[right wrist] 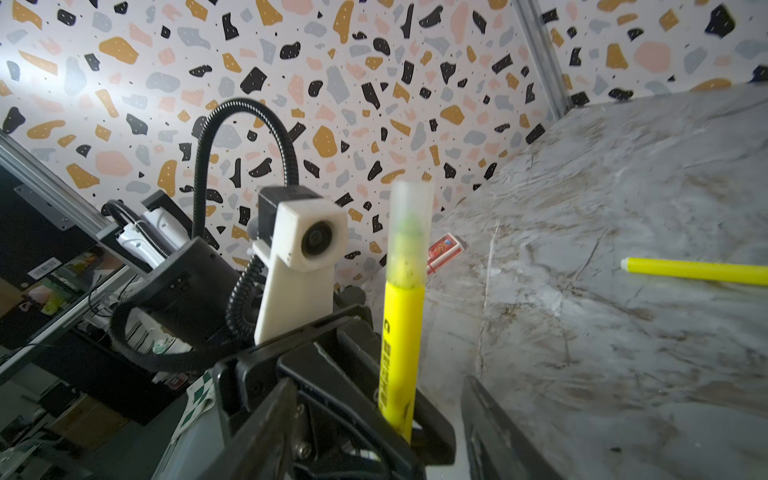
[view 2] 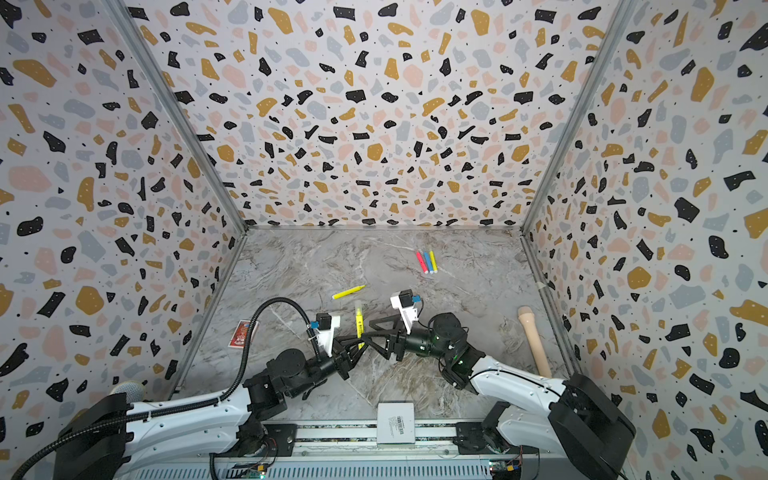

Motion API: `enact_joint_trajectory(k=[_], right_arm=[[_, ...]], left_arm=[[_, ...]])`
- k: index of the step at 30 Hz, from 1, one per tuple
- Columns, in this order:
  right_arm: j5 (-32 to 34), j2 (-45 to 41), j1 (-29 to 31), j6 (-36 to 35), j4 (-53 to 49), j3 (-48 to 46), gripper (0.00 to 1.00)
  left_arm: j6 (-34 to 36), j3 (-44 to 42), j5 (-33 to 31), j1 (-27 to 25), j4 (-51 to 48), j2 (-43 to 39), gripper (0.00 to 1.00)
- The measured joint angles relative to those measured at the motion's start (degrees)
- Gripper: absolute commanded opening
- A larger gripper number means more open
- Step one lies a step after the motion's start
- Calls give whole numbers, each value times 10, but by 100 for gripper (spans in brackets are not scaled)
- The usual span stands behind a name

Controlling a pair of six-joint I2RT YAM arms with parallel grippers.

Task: Insert the pens into the pen caps
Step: 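Push the cap down onto the highlighter tip held by the left gripper, then close the right gripper on the capped highlighter while the left gripper opens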

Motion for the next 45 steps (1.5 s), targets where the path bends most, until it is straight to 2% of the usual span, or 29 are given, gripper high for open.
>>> enact_joint_trajectory(k=[5, 9, 15, 19, 25, 28, 33, 39, 45], right_arm=[[8, 2, -23, -54, -130, 119, 67], [5, 35, -29, -88, -205, 213, 65], [-10, 89, -24, -105, -257, 251, 59], [-16, 104, -16, -111, -281, 251, 48], [-23, 104, -11, -113, -282, 249, 13], [-25, 101, -5, -105, -270, 236, 0], [10, 86, 14, -82, -183, 147, 0], [115, 70, 74, -28, -34, 19, 0], [245, 101, 139, 25, 56, -20, 0]], left_arm=[[7, 0, -1, 0, -6, -4, 0], [10, 0, -1, 0, -10, -4, 0], [10, 0, 0, 0, -17, -7, 0], [12, 0, 0, 0, -24, -7, 0], [16, 0, -1, 0, -28, -10, 0], [24, -1, -6, 0, -47, -19, 0], [40, -2, 11, 0, -118, -35, 0], [59, -8, 67, 1, -207, -61, 0], [73, -7, 115, 28, -254, -82, 0]])
